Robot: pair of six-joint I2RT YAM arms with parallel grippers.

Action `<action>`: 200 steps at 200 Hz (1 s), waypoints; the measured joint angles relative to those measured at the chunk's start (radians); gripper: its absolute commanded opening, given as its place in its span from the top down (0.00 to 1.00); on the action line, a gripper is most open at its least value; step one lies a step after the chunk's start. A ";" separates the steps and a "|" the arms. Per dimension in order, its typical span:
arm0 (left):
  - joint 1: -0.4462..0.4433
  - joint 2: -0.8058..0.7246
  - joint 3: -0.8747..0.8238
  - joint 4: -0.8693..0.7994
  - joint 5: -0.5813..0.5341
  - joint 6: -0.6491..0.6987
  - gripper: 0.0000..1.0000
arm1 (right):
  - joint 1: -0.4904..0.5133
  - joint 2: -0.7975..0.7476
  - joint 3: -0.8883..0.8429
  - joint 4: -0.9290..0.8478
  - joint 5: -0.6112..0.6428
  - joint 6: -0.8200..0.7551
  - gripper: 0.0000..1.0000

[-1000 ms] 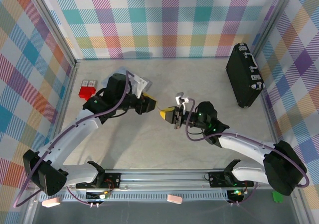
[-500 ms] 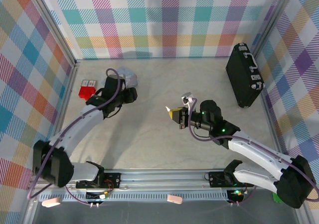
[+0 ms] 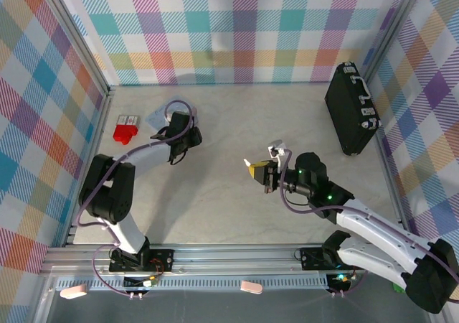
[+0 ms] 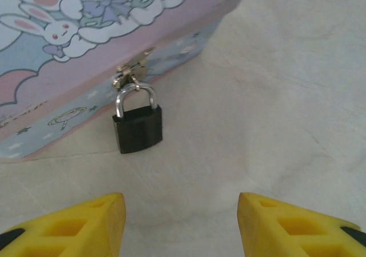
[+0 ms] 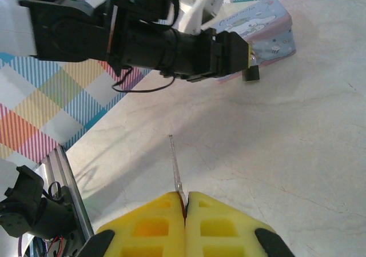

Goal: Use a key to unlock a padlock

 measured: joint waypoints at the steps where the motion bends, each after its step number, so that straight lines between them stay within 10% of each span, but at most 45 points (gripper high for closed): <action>1: 0.001 0.003 0.001 0.002 -0.001 -0.001 0.46 | 0.000 -0.002 0.000 -0.001 0.000 0.000 1.00; 200: 0.131 0.240 0.044 0.286 0.153 -0.054 0.68 | 0.000 -0.073 -0.032 -0.027 0.000 0.016 1.00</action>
